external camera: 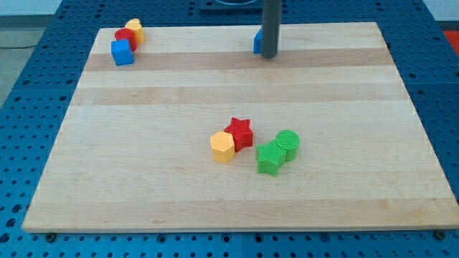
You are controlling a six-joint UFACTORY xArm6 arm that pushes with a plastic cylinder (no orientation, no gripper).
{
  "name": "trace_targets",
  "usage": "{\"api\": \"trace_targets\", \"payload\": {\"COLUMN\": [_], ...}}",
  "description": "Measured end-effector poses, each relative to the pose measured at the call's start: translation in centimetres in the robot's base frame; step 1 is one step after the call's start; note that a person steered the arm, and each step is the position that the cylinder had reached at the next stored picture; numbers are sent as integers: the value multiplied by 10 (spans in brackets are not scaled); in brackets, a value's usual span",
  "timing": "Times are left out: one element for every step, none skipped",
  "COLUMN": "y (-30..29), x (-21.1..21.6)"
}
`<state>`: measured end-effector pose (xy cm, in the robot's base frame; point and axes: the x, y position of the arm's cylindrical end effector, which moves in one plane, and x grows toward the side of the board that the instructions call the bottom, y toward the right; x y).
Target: Push the blue triangle to the top of center of the board
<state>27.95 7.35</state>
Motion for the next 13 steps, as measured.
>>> {"api": "trace_targets", "payload": {"y": [23,17,1,-11,19,32,-2,-32,-41,-39,-55,-79,-80], "x": [-5,-29,-47,-48,-47,-28,-23,-24,-26,-9,4,4,6]}}
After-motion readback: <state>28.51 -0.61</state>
